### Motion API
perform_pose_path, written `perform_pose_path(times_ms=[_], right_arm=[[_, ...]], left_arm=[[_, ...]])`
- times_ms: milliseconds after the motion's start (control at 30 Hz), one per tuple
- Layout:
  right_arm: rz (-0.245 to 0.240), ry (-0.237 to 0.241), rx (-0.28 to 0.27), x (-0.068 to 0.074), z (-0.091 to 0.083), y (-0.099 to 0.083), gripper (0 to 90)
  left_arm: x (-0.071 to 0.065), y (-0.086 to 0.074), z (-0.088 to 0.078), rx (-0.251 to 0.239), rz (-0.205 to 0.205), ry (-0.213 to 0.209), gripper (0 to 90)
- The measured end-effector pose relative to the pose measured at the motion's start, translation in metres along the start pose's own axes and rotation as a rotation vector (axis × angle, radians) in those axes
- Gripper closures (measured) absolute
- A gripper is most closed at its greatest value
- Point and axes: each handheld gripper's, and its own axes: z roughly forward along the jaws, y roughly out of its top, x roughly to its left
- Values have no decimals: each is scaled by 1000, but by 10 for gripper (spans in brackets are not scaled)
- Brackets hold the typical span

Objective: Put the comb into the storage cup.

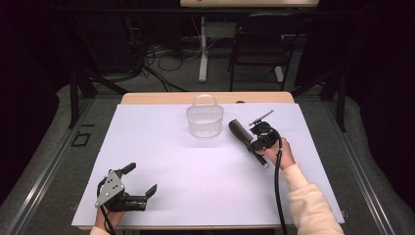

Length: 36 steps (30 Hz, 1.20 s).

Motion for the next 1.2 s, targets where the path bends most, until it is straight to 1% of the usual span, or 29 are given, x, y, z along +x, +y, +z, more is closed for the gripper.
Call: perform_pose_path(times_ms=[33,200,233,400,500,733,800,867,900,967,1200], right_arm=[[4,-2,2,0,-1,-1,725],[2,7,-32,-2,-5,-6,725],[10,11,-32,-2,-6,-7,725],[2,15,-64,0,-10,-9,725],[0,19,-70,1,-12,-10,725],[-18,25,-104,0,-13,-15,725],[-11,31,-118,0,-13,-17,725],[-17,29,-122,-1,-15,-18,725],[-11,32,-138,-1,-15,-18,725],[-8,35,-142,-1,-17,-19,725],[-14,40,-188,-2,-18,-22,725]], left_arm=[[0,0,0,0,0,0,0],[0,0,0,1,0,0,0],[0,0,0,1,0,0,0],[0,0,0,0,1,0,0],[0,0,0,1,1,0,0],[0,0,0,0,-1,-5,0],[0,0,0,0,-2,-5,0],[0,0,0,0,-2,-4,0],[0,0,0,0,-3,-4,0],[0,0,0,1,-3,-5,0],[0,0,0,0,-4,-4,0]])
